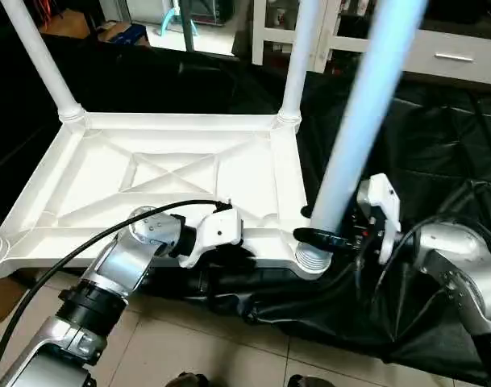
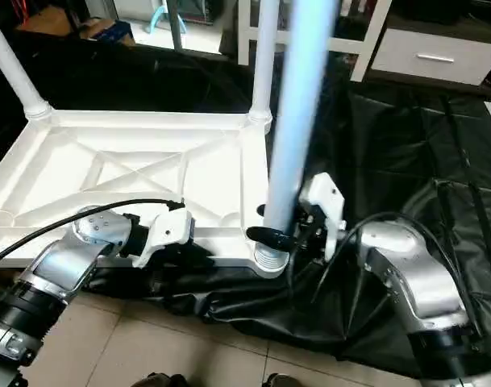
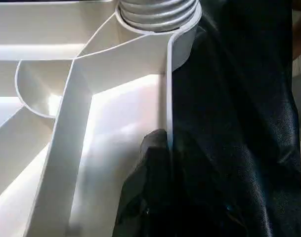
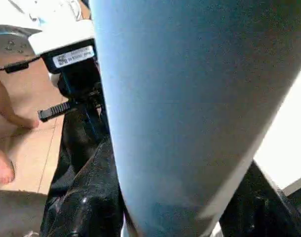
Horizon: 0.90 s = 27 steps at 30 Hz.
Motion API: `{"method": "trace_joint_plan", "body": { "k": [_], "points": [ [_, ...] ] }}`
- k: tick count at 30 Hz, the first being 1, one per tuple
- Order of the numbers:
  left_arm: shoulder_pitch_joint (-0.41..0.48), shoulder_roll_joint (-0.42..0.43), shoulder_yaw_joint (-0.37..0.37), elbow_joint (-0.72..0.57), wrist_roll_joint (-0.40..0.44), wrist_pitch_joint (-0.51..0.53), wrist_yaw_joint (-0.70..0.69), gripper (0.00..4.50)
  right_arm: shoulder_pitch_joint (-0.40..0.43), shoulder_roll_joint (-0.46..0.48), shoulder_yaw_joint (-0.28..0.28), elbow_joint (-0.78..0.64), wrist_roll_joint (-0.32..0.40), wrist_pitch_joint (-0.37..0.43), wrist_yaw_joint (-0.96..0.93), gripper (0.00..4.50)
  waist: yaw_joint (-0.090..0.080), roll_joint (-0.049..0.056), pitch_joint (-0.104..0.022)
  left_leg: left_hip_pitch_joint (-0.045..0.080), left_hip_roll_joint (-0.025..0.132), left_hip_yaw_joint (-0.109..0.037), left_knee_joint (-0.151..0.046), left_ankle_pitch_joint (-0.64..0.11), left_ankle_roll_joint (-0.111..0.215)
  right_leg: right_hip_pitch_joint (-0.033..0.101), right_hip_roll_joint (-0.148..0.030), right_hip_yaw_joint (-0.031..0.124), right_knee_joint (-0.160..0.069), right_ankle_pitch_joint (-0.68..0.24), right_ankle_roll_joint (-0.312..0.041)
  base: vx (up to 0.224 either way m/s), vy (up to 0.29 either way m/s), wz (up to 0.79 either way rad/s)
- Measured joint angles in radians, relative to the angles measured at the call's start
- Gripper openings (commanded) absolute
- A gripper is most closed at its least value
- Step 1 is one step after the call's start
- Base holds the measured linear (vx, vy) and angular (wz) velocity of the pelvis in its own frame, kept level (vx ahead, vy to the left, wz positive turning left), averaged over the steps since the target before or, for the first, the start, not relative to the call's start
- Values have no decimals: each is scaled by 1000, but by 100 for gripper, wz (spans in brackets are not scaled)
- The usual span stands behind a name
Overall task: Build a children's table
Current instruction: Insert table leg to table base
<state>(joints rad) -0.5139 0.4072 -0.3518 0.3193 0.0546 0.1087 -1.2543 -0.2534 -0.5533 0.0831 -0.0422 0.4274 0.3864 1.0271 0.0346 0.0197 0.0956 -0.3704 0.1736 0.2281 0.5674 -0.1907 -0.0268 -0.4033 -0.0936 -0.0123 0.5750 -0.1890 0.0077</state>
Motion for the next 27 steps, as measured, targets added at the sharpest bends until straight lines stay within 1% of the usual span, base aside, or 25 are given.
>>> {"method": "trace_joint_plan", "body": {
  "k": [3, 9, 15, 22, 25, 27],
  "points": [
    [0, -1, -1, 0, 0, 0, -2, 0, 22, -4, -7, -15, 2, -15, -6, 186, 1, 0, 0, 1, 0, 0, -1, 0, 0, 1, 0, 0, 0, -1, 2, 0, 0, 0],
    [0, -2, -4, 0, -1, -1, -5, 0, 54, -14, -2, -52, -12, -48, -18, 186, 4, 1, -1, 1, -1, 0, -4, 0, 0, 2, 0, 0, 0, -4, 6, 0, 0, 0],
    [1, -3, -6, 0, -2, -1, -5, 0, 60, -19, 10, -74, -41, -52, -21, 186, 3, 1, -1, 3, -1, 0, -4, -1, -1, 4, 0, 0, 0, -5, 8, 0, 0, 0],
    [6, -3, -6, -3, -1, -1, -5, 0, 68, -19, 16, -77, -43, -61, -28, 186, 1, -1, -3, 4, -1, -1, -6, -1, -2, 6, 0, 1, 0, -8, 12, 0, 0, 0],
    [15, -1, -6, -9, 0, 0, 0, 0, 88, -13, 24, -81, -49, -88, -45, 186, 1, -4, -9, 4, -1, -1, -7, -2, -3, 7, 0, 1, 0, -9, 14, 0, 0, 0],
    [24, 1, -6, -12, 0, 0, 4, 0, 107, 9, 25, -83, -62, -111, -66, 186, -1, -6, -14, 5, -1, -1, -8, -3, -4, 7, 0, 1, 0, -10, 15, 0, 0, 0]
  ]
}}
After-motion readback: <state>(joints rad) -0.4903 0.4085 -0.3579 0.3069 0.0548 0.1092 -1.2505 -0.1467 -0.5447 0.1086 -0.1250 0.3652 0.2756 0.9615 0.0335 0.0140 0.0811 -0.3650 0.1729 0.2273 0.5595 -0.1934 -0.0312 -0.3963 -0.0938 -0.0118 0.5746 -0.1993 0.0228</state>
